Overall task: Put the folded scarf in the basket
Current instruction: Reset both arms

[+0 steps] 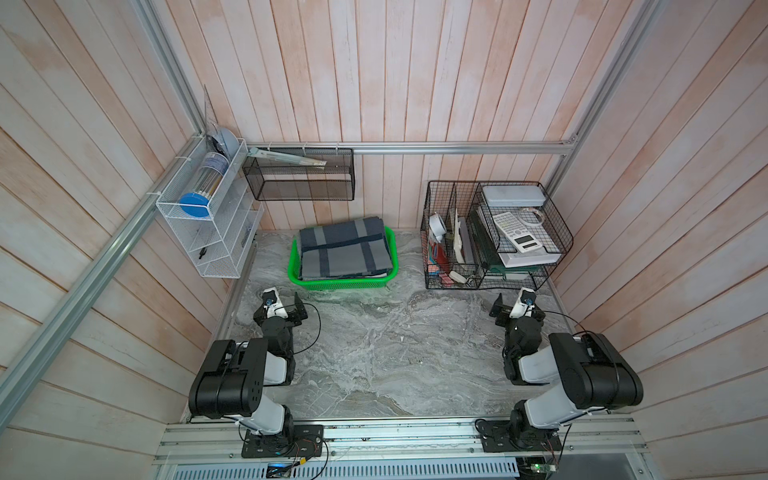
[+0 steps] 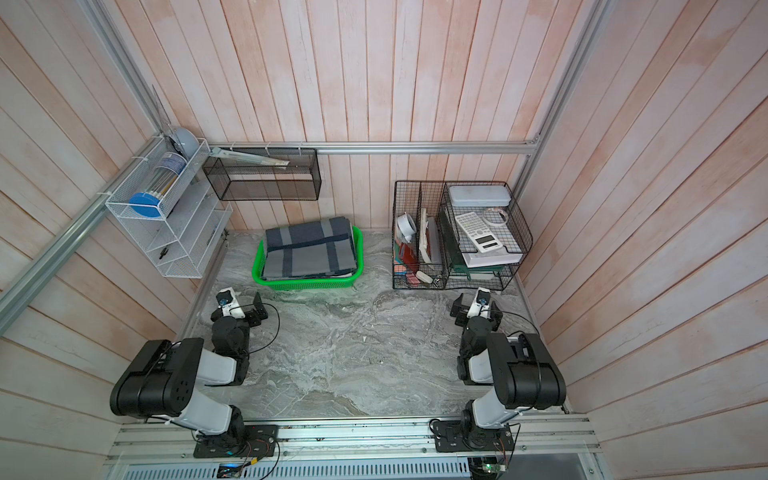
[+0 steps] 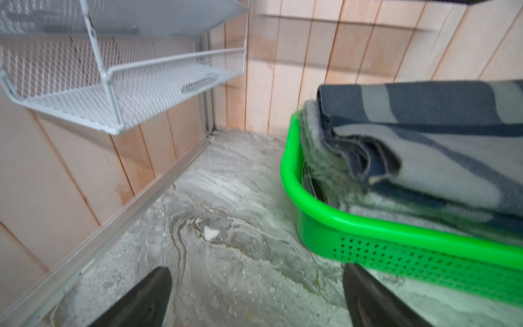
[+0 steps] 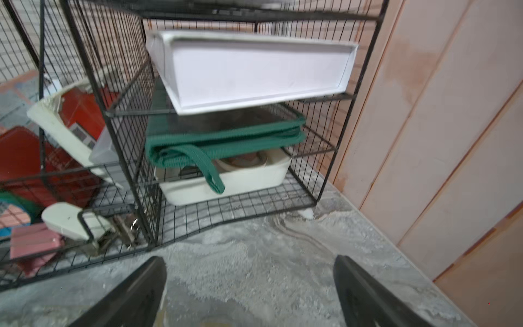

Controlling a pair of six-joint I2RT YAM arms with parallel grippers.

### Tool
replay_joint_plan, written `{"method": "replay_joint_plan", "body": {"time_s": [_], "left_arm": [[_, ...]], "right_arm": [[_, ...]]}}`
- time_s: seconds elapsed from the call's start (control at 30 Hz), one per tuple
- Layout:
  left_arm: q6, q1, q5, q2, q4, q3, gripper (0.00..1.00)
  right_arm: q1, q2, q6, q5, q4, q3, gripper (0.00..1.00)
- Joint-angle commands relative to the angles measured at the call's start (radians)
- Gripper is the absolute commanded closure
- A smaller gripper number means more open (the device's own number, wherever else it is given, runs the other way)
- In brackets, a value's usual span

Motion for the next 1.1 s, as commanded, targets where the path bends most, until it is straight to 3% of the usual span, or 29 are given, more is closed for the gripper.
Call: {"method": "replay_joint_plan", "body": {"time_s": [0.0, 0.13, 1.07], "left_arm": [[-0.021, 0.006, 0.02, 0.007, 0.075, 0.023, 0.0], [-0.001, 0.006, 0.061, 0.0, -0.087, 0.102, 0.0], [0.0, 0.005, 0.061, 0.002, -0.081, 0.099, 0.0]], "right_arm": [[-0.012, -0.009, 0.019, -0.059, 0.024, 0.045, 0.02], [-0.015, 0.0, 0.015, -0.078, -0.007, 0.067, 0.02], [-0.014, -0.001, 0.018, -0.073, -0.01, 0.068, 0.02]]}}
